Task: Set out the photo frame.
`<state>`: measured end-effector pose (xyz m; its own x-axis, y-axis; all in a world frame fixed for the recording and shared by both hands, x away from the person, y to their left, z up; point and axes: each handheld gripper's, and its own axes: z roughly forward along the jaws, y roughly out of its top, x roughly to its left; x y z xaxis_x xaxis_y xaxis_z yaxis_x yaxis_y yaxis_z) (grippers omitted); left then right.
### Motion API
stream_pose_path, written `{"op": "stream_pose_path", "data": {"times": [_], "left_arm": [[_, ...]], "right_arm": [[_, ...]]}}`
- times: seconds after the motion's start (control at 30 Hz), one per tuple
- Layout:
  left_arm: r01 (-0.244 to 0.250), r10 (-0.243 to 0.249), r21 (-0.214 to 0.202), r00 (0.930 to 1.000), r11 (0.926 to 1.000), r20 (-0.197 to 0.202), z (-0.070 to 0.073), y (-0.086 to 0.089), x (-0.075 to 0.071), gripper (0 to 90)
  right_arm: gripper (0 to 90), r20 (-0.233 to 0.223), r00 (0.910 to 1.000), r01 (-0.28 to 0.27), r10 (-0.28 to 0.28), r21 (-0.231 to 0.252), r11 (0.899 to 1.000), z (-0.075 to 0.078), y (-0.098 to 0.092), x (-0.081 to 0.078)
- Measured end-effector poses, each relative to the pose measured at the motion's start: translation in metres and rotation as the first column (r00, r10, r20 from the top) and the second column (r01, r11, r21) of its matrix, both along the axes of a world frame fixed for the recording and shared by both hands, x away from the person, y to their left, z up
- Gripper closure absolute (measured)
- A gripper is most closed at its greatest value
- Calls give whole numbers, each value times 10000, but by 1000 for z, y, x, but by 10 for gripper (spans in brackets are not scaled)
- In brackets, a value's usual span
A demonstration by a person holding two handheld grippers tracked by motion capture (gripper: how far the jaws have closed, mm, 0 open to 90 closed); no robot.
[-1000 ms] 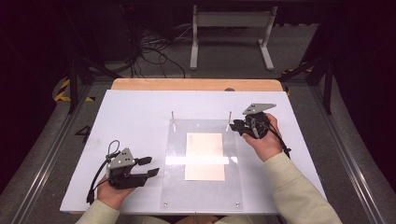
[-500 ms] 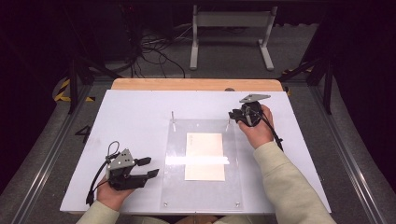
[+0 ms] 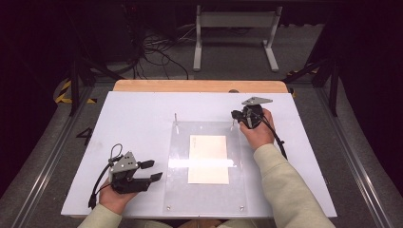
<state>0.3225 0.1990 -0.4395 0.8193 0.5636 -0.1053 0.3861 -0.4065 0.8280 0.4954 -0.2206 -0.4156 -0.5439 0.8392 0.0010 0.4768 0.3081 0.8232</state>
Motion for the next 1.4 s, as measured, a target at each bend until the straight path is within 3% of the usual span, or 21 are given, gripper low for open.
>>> {"op": "stream_pose_path", "data": {"times": [0.17, 0.27, 0.37, 0.47, 0.6, 0.9, 1.03, 1.17, 1.4], "left_arm": [[-11, 11, -51, 10000, 10000, -9, 0, 0, -1, 429], [-12, 12, -25, 10000, 10000, 47, 0, -1, -2, 428], [1, -1, 3, 10000, 10000, 21, 0, -1, -2, 428], [-32, 32, -19, 10000, 10000, 28, 0, -1, -3, 428], [-43, 42, 22, 10000, 10000, 66, 0, 0, -4, 428], [-107, 108, -71, 9999, 9999, 124, 0, 2, -8, 426], [187, -173, -279, 9985, 9994, 515, 3, 1, -13, 398], [393, -381, -116, 9952, 9992, 900, 5, -2, -17, 380], [297, -287, -75, 9935, 9995, 1098, 4, 3, -18, 339]], "right_arm": [[855, -18, 9999, 137, -136, 249, 9996, -2, -2, 0], [856, 194, 9998, 88, -93, 273, 9996, -5, -2, 0], [856, 397, 9992, 38, -65, 660, 9978, -10, -6, -1], [855, 739, 9972, -187, 87, 1368, 9904, -19, -14, -2], [855, 859, 9963, -73, -43, 1346, 9909, -21, -12, -2], [855, 601, 9980, 110, -202, 1494, 9887, -22, -11, 2], [855, 451, 9988, 119, -199, 1696, 9854, -23, -13, 7], [854, 186, 9995, 218, -259, 1954, 9805, -23, -14, 12], [853, -355, 9990, 336, -258, 2408, 9700, -24, -17, 24]]}}
